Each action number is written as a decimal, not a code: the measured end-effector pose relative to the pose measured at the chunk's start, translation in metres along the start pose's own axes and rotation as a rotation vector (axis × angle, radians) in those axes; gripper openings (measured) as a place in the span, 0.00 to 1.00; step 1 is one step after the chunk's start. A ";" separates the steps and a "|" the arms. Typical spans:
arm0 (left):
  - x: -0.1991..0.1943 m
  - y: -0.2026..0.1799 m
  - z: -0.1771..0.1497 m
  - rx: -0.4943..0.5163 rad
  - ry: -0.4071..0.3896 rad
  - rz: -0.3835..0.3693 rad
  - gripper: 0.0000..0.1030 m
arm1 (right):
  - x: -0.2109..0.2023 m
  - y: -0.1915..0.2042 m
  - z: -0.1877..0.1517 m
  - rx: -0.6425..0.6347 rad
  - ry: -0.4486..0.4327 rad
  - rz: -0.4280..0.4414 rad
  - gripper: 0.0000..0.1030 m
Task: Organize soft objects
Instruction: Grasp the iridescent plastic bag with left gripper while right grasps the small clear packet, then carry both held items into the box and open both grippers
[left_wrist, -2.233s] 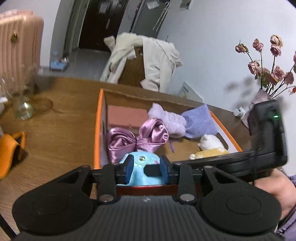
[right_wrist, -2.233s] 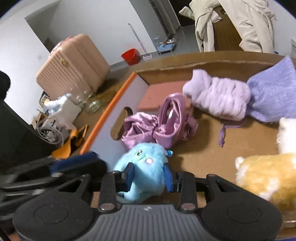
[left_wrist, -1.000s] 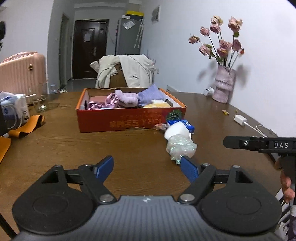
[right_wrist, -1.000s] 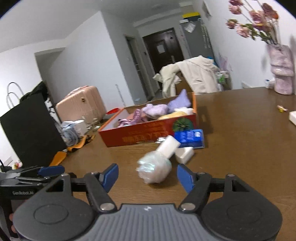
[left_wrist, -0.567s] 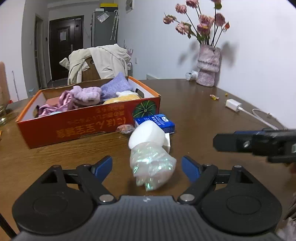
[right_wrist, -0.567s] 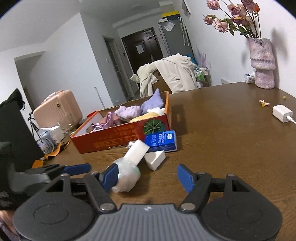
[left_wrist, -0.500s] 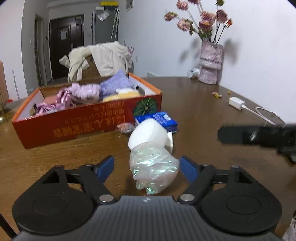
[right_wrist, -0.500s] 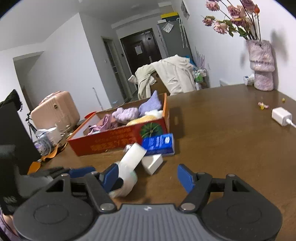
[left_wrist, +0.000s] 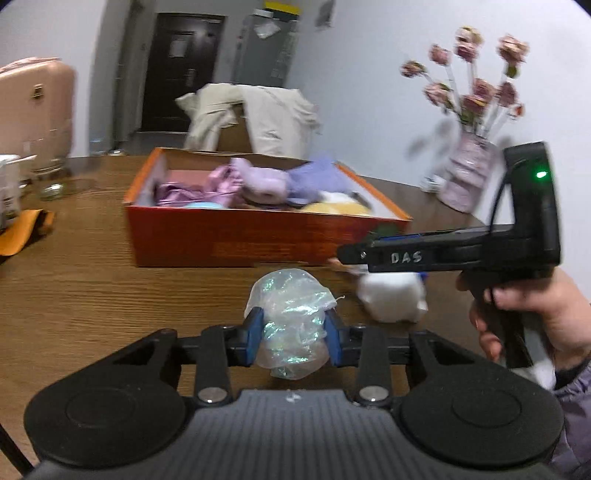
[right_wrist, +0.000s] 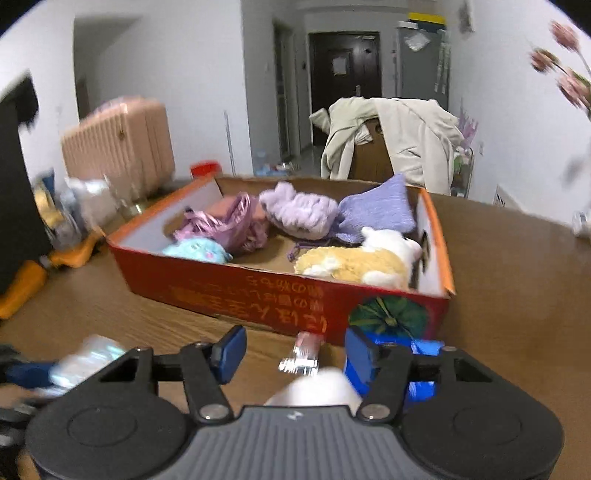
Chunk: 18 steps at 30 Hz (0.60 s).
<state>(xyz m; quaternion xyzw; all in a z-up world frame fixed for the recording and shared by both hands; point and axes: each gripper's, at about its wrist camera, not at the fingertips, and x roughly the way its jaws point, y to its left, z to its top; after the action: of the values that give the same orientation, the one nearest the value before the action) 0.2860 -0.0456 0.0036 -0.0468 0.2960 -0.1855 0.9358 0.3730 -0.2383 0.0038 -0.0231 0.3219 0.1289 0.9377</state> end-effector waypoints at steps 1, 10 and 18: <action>0.001 0.005 0.000 -0.009 0.004 0.015 0.34 | 0.012 0.004 0.002 -0.021 0.036 -0.029 0.46; -0.016 0.011 0.001 -0.018 -0.017 0.035 0.34 | -0.003 0.015 0.001 -0.034 -0.019 -0.030 0.23; -0.066 -0.014 -0.002 0.017 -0.082 0.040 0.34 | -0.098 0.039 -0.020 0.016 -0.155 0.098 0.23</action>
<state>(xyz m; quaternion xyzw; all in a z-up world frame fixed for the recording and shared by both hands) 0.2302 -0.0339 0.0399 -0.0407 0.2567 -0.1671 0.9511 0.2766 -0.2251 0.0499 0.0103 0.2499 0.1732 0.9526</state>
